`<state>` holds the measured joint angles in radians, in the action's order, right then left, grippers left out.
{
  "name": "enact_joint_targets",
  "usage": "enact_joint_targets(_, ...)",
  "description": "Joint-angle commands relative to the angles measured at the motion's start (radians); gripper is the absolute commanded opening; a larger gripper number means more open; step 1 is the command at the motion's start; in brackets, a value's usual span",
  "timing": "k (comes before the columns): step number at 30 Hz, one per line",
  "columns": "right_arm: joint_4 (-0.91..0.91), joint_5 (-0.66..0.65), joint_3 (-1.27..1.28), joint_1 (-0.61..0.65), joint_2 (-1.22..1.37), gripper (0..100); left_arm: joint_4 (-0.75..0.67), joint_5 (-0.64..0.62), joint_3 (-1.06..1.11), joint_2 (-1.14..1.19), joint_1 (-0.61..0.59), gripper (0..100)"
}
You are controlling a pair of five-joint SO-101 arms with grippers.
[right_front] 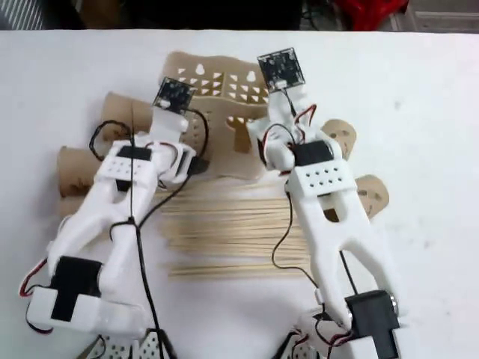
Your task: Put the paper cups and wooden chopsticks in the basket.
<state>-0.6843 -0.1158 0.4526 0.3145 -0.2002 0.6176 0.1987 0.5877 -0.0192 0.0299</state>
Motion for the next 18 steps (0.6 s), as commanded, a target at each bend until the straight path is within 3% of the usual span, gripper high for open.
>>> enact_joint_targets(1, 0.002, -0.017, 0.04, 0.004, -0.01, 11.6, 0.133, -0.011, -0.011, -0.134, -0.002, 34)
enact_joint_targets(6, -0.005, -0.018, 0.046, -0.002, -0.012, 14.2, 0.356, -0.002, -0.02, -0.298, -0.039, 34)
enact_joint_targets(11, -0.036, -0.02, 0.017, 0.002, -0.015, 23.5, 0.497, 0.043, -0.032, -0.513, -0.101, 34)
enact_joint_targets(18, -0.147, -0.017, -0.069, -0.001, -0.061, 24.3, 0.658, 0.002, -0.209, -0.656, -0.165, 34)
